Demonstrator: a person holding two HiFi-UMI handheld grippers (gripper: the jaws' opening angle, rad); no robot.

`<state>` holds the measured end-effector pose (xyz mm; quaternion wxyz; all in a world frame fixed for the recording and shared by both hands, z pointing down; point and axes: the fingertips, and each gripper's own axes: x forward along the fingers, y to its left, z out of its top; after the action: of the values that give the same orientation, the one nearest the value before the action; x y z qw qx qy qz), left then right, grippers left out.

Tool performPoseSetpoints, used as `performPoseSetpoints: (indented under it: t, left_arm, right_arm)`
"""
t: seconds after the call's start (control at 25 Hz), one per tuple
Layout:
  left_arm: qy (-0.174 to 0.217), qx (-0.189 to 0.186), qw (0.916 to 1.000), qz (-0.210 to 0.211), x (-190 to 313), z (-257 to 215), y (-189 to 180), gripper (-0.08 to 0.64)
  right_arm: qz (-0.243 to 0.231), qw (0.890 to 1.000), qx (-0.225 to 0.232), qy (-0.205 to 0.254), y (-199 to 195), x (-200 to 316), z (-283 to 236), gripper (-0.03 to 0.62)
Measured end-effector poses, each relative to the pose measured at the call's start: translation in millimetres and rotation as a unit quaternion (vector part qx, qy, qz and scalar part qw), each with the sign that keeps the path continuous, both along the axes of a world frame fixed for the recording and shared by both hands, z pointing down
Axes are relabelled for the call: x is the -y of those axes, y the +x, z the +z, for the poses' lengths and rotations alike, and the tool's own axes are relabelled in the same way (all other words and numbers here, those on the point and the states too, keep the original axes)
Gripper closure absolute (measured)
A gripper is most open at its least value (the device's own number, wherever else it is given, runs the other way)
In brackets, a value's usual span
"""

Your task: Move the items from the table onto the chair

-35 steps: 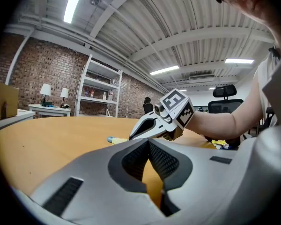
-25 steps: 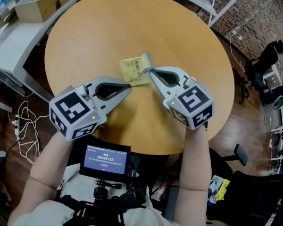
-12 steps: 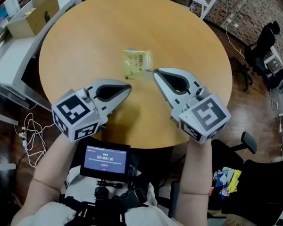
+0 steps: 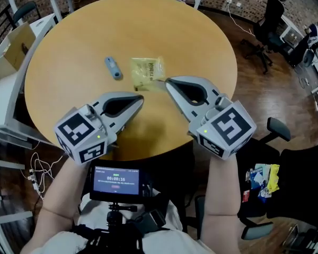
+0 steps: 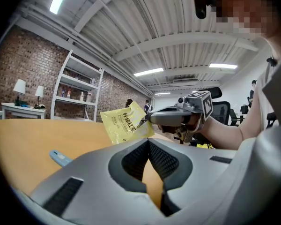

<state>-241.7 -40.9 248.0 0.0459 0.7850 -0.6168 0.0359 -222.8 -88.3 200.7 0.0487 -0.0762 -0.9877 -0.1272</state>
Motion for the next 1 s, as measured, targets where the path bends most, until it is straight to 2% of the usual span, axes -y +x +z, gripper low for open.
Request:
performPoseSetpoints:
  t: [0.44,0.76,1.0]
  left_arm:
    - [-0.004,-0.015,0.9952,0.097,63.8,0.0,83.6,0.551]
    - [-0.015,-0.021,0.9848,0.172,112.3,4.1,171.8,0.551]
    - [-0.016,-0.024,0.9737,0.226,128.9,5.6,216.4,0.551]
  right_arm:
    - [0.098,0.995,0.009,-0.01,99.3,55.0,0.6,0.589]
    - [0.178,0.983,0.024,-0.024,200.6,94.4,7.1,0.589]
    - [0.234,0.971,0.031,-0.033,249.1,105.3,12.7,0.589]
